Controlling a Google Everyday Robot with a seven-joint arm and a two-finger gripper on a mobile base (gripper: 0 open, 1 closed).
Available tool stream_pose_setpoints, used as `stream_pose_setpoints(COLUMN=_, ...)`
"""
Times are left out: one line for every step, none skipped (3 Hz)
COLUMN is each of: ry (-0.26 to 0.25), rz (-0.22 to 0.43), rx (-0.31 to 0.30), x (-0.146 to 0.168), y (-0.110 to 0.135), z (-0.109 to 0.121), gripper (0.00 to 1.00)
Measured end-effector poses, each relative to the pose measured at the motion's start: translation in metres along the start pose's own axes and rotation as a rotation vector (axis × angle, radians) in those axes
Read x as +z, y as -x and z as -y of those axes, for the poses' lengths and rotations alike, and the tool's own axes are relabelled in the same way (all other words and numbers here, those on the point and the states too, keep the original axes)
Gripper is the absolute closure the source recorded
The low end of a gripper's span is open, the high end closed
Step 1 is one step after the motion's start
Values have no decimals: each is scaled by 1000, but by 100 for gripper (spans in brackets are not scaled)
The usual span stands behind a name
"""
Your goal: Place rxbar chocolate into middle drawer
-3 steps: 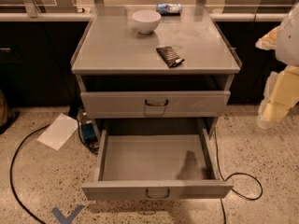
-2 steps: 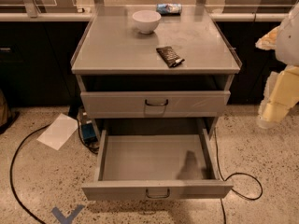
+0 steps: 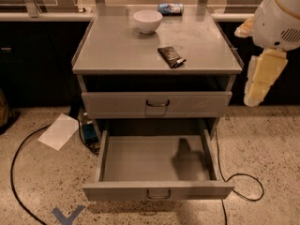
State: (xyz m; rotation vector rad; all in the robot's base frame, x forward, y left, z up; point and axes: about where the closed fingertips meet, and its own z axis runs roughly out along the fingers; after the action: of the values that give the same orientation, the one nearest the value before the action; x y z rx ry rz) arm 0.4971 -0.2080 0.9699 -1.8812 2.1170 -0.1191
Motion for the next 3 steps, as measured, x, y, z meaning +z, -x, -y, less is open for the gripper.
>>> stream_pose_setpoints(ry=-40, rz=-37, rx=3, x=17, y=11, z=51, gripper=0)
stream_pose_setpoints(ry=-90, rz=-99, rx=96, x=37, y=18, z=96, gripper=0)
stream_pose_setpoints(ry=-145, rz=-142, rx=242, x=59, y=26, z=134, gripper=0)
